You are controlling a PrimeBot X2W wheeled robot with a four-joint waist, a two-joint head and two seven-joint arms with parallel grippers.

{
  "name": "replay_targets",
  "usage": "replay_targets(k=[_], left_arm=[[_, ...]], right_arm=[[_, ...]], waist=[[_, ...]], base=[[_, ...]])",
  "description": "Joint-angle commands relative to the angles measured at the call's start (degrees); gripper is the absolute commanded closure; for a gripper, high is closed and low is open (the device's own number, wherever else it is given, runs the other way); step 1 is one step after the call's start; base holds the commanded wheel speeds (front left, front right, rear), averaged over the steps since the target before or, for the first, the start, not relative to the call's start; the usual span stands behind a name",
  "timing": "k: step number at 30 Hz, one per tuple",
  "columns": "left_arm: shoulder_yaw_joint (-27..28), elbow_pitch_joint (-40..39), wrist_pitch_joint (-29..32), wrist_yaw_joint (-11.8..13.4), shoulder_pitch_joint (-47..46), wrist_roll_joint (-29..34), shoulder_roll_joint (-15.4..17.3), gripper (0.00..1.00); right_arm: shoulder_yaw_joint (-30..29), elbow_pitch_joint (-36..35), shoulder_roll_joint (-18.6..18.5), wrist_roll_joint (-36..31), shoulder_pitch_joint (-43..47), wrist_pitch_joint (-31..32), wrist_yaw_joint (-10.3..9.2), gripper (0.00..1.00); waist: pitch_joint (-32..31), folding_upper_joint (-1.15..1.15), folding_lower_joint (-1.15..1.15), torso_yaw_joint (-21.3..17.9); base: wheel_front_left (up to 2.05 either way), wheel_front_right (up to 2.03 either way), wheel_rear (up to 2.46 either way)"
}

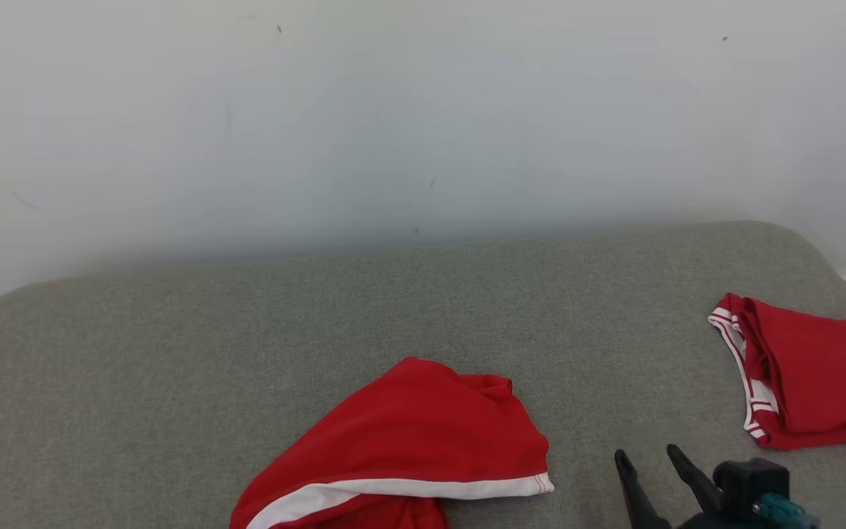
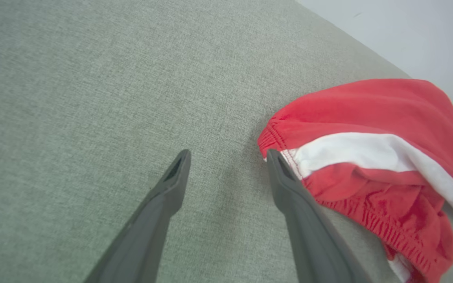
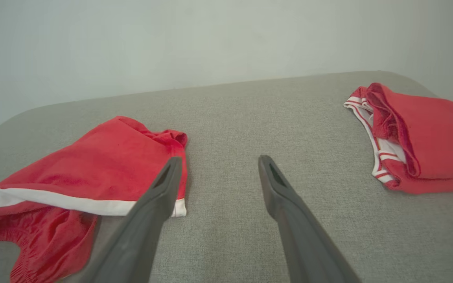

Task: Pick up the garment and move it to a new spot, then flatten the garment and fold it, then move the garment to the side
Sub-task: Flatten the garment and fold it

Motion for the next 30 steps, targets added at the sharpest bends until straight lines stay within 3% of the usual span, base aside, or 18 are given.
replay_targets(k=[1,8,14,23,30], left_arm=[[0.11,0.18,0.36,-0.25,-0.01,-0.19,-0.13,0.00],[-2.31,6.89,4.25,-4.32,-5.33,0.67,-0.52,0.00],[-4.61,12.90,5.41,-6.44,-10.03,2.67,-2.18,0.00],[-4.84,17.88,3.57,-9.66,-13.27,2.66,-4.65,0.00],[0.57,15.95,0.19,-10.62,-10.09,-2.45,-4.56,0.00]], right_arm=[[0.11,0.48,-0.15,-0.11,-0.92,0.92,-0.12,0.00],[1.01,7.81,-0.33,1.91,-6.15,10.99,-0.12,0.00],[2.61,17.61,-0.02,3.22,-12.02,14.52,-0.12,0.00],[8.37,26.33,0.03,6.39,-17.12,12.09,-0.12,0.00],[4.98,29.00,0.04,3.94,-17.72,9.16,-0.12,0.00]], waist=[[0.22,0.00,0.01,0.34],[1.30,0.00,0.01,0.71],[2.55,0.00,0.01,1.06],[3.61,0.00,0.01,3.06],[3.17,0.00,0.01,3.75]], base=[[0.00,0.00,0.00],[0.00,0.00,0.00],[0.00,0.00,0.00],[0.00,0.00,0.00],[0.00,0.00,0.00]])
